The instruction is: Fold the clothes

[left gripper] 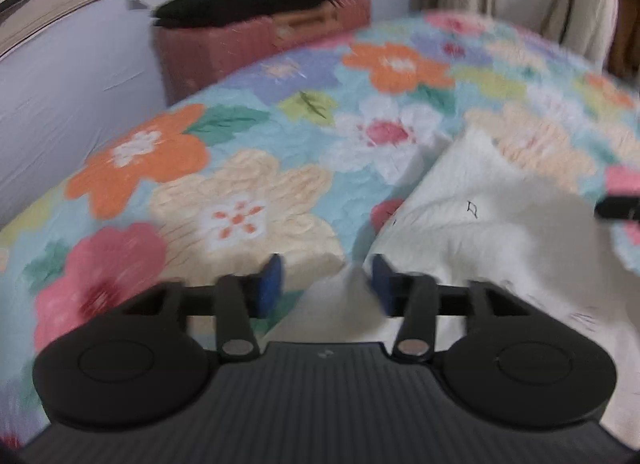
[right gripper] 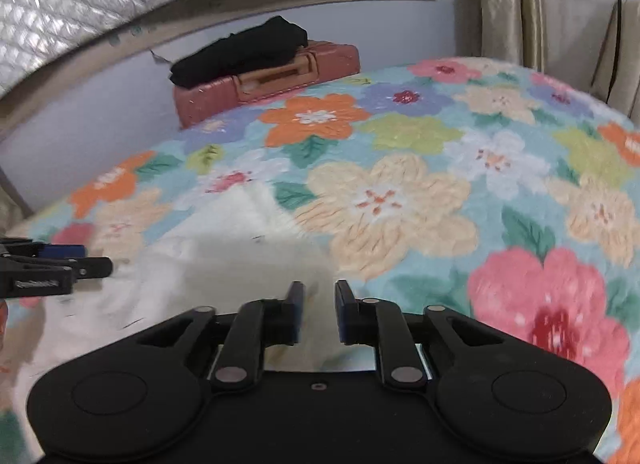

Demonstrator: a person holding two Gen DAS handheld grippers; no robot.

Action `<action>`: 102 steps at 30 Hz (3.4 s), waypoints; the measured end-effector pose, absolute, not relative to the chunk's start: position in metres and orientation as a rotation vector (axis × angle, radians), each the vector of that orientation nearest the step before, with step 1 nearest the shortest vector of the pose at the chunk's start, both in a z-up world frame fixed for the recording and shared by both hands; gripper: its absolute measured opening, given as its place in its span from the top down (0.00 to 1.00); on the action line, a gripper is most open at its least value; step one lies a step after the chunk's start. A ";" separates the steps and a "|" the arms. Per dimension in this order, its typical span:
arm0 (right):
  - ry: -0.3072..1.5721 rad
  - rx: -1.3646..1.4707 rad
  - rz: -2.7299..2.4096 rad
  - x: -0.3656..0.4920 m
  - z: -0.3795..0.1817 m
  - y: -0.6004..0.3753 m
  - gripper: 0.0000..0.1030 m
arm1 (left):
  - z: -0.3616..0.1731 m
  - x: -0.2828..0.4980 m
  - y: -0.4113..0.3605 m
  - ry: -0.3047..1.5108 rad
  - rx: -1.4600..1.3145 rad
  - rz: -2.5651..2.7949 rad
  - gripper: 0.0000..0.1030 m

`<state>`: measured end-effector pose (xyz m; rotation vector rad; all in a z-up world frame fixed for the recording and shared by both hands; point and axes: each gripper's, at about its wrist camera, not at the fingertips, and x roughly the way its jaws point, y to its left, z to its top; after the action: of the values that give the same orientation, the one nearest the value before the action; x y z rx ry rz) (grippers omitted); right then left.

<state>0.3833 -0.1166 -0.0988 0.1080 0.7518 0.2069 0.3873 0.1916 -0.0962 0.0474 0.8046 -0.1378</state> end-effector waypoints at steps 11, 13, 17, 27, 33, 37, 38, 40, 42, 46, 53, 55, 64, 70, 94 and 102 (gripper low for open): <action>0.816 0.324 0.240 0.362 -0.107 -0.146 0.52 | -0.118 0.331 0.225 1.000 -0.124 -0.046 0.40; 0.805 0.378 0.246 0.361 -0.110 -0.145 0.52 | -0.119 0.324 0.226 1.000 -0.137 -0.037 0.40; 0.821 0.255 0.361 0.367 -0.108 -0.116 0.59 | -0.121 0.325 0.221 0.993 -0.091 -0.039 0.39; 0.758 -0.024 0.228 0.386 -0.113 -0.072 0.98 | -0.126 0.334 0.223 0.991 -0.104 -0.066 0.37; 0.692 -0.081 0.100 0.368 -0.110 -0.086 0.99 | -0.128 0.336 0.228 1.000 -0.114 -0.060 0.37; 0.700 -0.080 -0.035 0.376 -0.120 -0.105 0.97 | -0.129 0.337 0.228 1.002 -0.102 -0.041 0.37; 0.713 -0.037 -0.057 0.375 -0.118 -0.114 0.97 | -0.127 0.335 0.228 0.999 -0.097 -0.037 0.37; 0.722 0.139 -0.056 0.362 -0.107 -0.134 0.89 | -0.121 0.330 0.230 0.993 -0.090 -0.024 0.37; 0.708 0.261 -0.017 0.338 -0.096 -0.144 0.86 | -0.110 0.324 0.237 0.980 -0.107 -0.019 0.37; 0.695 0.299 0.059 0.287 -0.082 -0.143 0.52 | -0.094 0.307 0.258 0.985 -0.287 -0.048 0.30; 0.804 0.157 0.149 0.200 -0.106 -0.135 0.48 | -0.110 0.258 0.247 1.124 -0.461 -0.184 0.25; 0.841 0.170 0.096 0.176 -0.115 -0.145 0.48 | -0.112 0.242 0.242 1.135 -0.520 -0.248 0.25; 0.979 0.481 -0.002 0.077 -0.130 -0.179 0.47 | -0.151 0.247 0.239 1.118 -0.745 -0.262 0.25; 0.945 0.665 0.026 0.021 -0.161 -0.186 0.43 | -0.153 0.257 0.231 1.063 -0.790 -0.216 0.14; 0.530 0.855 -0.401 0.027 -0.172 -0.292 0.46 | -0.129 0.261 0.210 1.023 -0.287 -0.034 0.49; 0.452 0.417 -0.354 -0.025 -0.101 -0.265 0.96 | -0.127 0.249 0.215 1.027 -0.327 -0.063 0.51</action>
<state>-0.0254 -0.2648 -0.1009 0.4174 0.4520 -0.3537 0.2488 0.2152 -0.1266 -0.3268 1.0275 -0.0627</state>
